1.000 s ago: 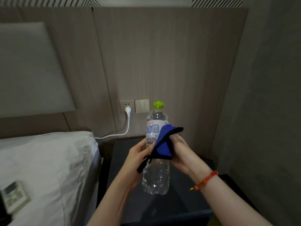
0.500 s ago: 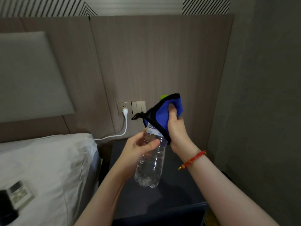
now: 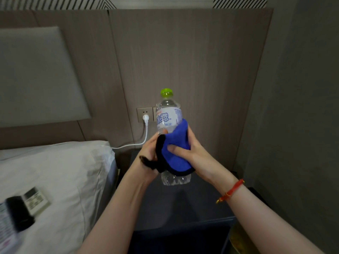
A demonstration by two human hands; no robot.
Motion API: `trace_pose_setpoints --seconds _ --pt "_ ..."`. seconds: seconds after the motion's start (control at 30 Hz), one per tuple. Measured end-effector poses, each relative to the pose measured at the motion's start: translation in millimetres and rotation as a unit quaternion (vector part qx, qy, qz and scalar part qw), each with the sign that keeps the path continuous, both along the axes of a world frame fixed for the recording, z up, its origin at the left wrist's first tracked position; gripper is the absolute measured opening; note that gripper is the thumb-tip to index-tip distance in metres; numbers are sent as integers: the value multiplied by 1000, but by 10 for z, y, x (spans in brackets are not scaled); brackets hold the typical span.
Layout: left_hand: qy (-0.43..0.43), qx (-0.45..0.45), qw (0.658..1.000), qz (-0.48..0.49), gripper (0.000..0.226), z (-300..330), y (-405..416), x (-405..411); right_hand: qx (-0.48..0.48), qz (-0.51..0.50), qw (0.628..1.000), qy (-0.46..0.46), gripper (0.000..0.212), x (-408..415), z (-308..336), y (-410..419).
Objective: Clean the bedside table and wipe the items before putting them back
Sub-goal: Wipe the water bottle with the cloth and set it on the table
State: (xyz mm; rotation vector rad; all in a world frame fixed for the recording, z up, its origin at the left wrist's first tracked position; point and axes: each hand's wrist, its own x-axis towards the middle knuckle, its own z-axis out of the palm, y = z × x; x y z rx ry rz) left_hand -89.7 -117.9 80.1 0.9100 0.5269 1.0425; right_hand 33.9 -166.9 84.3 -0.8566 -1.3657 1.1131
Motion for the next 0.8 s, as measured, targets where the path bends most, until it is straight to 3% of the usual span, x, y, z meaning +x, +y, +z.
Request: trace_pose_setpoints --seconds 0.1,0.17,0.27,0.4,0.57,0.7,0.8 --pt "-23 -5 1000 -10 20 -58 -16 10 -17 -60 994 -85 74 -45 30 -50" --pt "-22 -10 1000 -8 44 -68 -38 10 -36 -87 988 -121 69 -73 12 -72" --pt "-27 -30 999 15 32 -47 -63 54 -84 -113 975 -174 63 -95 -43 -119" --pt "-48 -46 998 8 67 -121 -151 1 -107 5 986 -126 23 46 -64 -179" --pt "-44 -57 997 -20 73 -109 -165 -19 -175 52 978 -103 29 149 -133 -225" --pt "91 -33 993 -71 53 3 -136 -47 -155 -26 984 -84 23 77 -194 -244" --pt "111 -30 992 -43 48 43 -109 -36 -107 -97 974 -175 43 50 -193 -279"
